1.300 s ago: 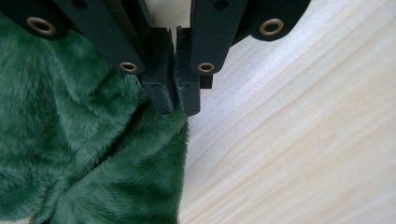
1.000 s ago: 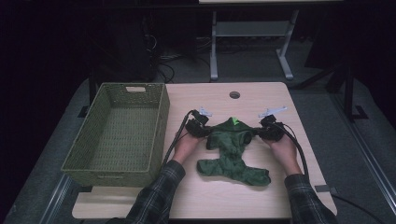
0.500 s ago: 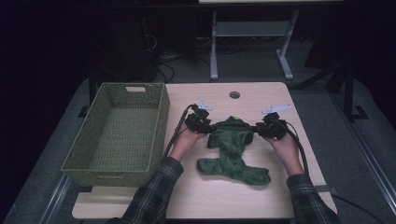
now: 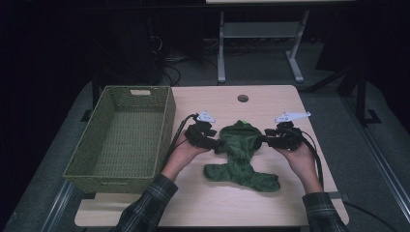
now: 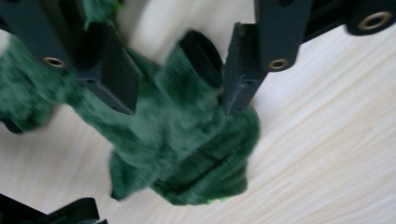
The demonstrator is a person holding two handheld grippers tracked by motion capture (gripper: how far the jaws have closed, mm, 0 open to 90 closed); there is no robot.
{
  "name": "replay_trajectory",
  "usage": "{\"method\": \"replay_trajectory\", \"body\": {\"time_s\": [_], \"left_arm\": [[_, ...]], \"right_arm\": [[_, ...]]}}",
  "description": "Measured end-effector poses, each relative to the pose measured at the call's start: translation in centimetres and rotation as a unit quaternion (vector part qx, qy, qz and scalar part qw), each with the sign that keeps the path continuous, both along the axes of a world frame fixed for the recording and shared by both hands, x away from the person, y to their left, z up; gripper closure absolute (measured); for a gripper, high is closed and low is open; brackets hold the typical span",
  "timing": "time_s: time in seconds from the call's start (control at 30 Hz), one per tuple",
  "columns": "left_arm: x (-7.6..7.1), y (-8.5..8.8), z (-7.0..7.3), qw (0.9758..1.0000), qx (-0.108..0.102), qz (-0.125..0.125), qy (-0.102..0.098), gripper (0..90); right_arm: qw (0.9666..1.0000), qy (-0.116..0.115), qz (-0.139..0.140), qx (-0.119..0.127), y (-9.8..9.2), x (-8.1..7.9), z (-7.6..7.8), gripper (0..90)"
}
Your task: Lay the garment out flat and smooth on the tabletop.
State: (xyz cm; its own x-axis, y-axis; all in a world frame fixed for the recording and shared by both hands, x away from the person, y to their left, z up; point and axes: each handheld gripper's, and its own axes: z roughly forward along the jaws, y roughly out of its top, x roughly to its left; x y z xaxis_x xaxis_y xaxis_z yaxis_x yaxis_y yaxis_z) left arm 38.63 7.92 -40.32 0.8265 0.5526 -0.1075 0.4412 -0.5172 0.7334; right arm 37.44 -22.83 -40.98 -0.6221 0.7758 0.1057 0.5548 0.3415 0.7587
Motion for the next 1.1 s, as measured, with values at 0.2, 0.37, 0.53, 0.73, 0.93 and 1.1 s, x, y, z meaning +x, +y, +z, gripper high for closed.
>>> {"method": "replay_trajectory", "body": {"time_s": [0.2, 0.37, 0.53, 0.73, 0.93, 1.1], "left_arm": [[-2.8, 1.1, 0.1, 0.9998, -0.006, -0.018, -0.011, 31.1], [-4.9, 1.8, -0.2, 0.9997, 0.0, -0.024, -0.011, 22.6], [-6.8, 2.6, -0.9, 0.9996, 0.008, -0.019, -0.017, 15.8], [-8.8, 3.4, -2.4, 0.9996, 0.012, -0.014, -0.019, 13.3], [-10.0, 3.6, -4.4, 0.9993, 0.032, -0.014, -0.013, 13.0], [-10.9, 3.7, -5.4, 0.9986, 0.047, -0.022, -0.003, 12.7]], "right_arm": [[0.9997, -0.007, 0.022, 0.005, 1.1, -1.3, 0.8, 57.9], [0.9988, -0.009, 0.047, 0.014, 2.2, -2.5, 1.2, 56.9], [0.9981, -0.004, 0.061, 0.01, 3.4, -3.6, 1.1, 58.8], [0.9962, 0.002, 0.086, 0.012, 4.9, -4.4, 1.2, 62.0], [0.9932, 0.015, 0.115, 0.014, 7.0, -5.0, 0.9, 64.2], [0.99, 0.018, 0.139, 0.011, 9.1, -5.6, 0.3, 67.5]]}}
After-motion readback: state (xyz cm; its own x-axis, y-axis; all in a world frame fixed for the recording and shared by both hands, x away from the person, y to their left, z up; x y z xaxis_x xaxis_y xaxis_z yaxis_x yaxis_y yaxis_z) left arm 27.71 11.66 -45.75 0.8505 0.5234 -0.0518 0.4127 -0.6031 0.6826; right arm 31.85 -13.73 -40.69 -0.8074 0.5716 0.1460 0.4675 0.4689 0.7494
